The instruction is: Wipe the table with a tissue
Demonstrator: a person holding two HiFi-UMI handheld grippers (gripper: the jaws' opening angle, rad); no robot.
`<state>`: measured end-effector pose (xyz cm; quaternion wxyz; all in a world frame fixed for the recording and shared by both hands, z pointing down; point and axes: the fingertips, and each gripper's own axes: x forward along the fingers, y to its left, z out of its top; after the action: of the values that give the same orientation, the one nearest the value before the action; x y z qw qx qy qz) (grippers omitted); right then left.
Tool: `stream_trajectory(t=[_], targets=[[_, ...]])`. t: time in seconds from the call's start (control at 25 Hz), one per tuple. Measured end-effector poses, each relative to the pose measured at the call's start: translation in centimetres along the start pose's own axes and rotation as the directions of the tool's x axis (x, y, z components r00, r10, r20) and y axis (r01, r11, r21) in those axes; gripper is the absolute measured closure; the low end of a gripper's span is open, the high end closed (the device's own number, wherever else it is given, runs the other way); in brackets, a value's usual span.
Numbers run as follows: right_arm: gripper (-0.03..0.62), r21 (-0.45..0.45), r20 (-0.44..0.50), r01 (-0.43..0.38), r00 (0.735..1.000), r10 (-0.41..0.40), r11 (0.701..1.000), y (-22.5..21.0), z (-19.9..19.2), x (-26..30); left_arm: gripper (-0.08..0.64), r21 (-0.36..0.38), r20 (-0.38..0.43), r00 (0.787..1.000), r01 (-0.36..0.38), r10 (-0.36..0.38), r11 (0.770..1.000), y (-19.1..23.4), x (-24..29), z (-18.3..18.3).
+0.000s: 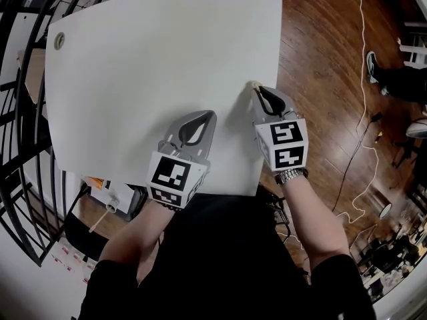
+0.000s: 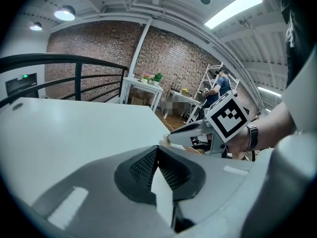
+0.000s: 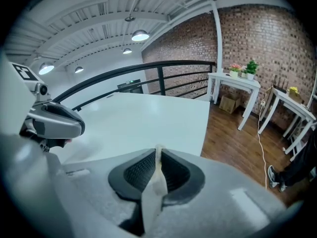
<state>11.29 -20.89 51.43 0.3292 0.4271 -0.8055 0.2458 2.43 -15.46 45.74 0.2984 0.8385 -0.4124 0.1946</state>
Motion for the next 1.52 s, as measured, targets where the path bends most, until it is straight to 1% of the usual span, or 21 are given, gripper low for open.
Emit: stream_trajectory(t=[0.32, 0.44, 0.8, 0.96, 1.08, 1.24, 1.52], targets=[[0.566, 0.004, 0.004, 0.042, 0.999, -0.042, 0.999, 1.1, -0.4, -2.3, 0.551, 0.024, 0.03, 0.999, 0.024, -0.024, 0.999, -0.3, -2.0, 0.3], [0.566, 0.007, 0.023, 0.062, 0.998, -0.062, 0.998, 2.1, -0.2, -3.3, 0.551, 0.038, 0.04, 0.998, 0.04, -0.042, 0.998, -0.3, -3.1, 0.4], [0.566, 0.036, 0.055, 0.152, 0.987, -0.154, 0.988, 4.8, 0.3, -6.4, 0.551, 0.1, 0.057, 0.99, 0.122, -0.129, 0.987, -0.4, -6.0, 0.6], [0.566, 0.045, 0.071, 0.175, 0.981, -0.178, 0.983, 6.3, 0.4, -7.8, 0.551, 0.126, 0.061, 0.986, 0.149, -0.158, 0.981, -0.4, -7.2, 0.4], [0.566, 0.033, 0.085, 0.171, 0.981, -0.174, 0.985, 7.3, 0.6, -8.9, 0.551, 0.132, 0.076, 0.984, 0.15, -0.161, 0.98, -0.6, -7.9, 0.7], [0.566, 0.003, 0.115, 0.145, 0.983, -0.144, 0.989, 8.9, 0.6, -10.7, 0.551, 0.142, 0.102, 0.985, 0.125, -0.14, 0.982, -1.5, -9.1, 0.7], [0.566, -0.077, 0.204, 0.057, 0.978, -0.04, 0.995, 11.8, 0.7, -15.5, 0.551, 0.153, 0.176, 0.983, 0.023, -0.05, 0.988, -4.6, -12.6, 0.8]])
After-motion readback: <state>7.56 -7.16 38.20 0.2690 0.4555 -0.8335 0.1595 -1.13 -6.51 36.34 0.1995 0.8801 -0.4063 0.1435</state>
